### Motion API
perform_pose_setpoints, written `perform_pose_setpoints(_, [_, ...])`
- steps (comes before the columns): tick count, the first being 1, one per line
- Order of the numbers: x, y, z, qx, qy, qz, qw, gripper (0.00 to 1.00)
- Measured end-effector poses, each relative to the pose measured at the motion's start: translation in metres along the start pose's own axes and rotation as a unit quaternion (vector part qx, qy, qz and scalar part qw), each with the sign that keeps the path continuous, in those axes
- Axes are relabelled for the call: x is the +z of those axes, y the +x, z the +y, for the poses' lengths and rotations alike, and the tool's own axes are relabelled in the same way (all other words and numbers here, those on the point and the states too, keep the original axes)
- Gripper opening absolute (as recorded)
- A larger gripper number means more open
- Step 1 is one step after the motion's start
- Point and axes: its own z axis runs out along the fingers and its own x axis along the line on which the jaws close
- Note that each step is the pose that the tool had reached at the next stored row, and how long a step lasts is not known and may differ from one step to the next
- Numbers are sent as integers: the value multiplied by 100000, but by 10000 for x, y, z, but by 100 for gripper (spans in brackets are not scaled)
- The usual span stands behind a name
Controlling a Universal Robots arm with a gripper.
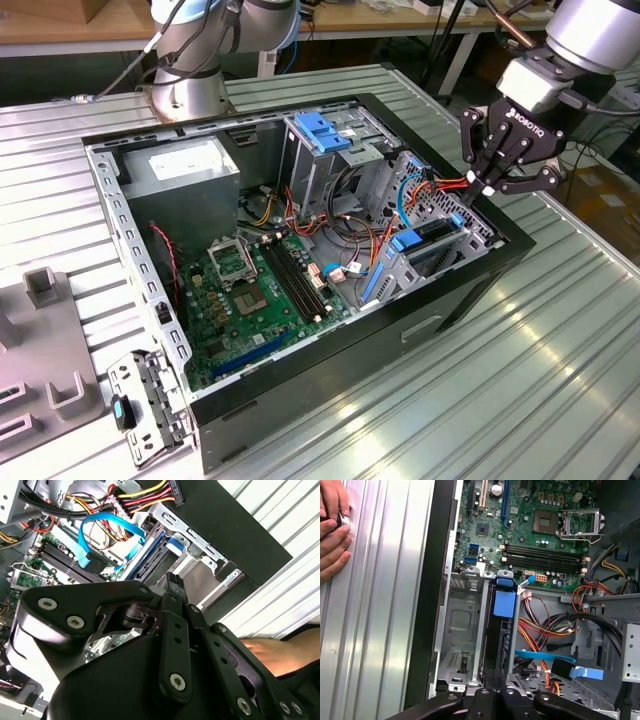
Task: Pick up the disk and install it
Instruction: 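Insert the first disk wire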
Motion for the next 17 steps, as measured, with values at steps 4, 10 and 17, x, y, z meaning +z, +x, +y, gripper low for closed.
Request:
perform_pose_setpoints(4, [0,1,-12,-814,-21,32,99997,11])
perform_pose_setpoints(10, [-1,2,-18,-2495,-57,114,99969,11])
perform_pose_setpoints(17, [-1,8,-60,-4861,-116,210,99881,11])
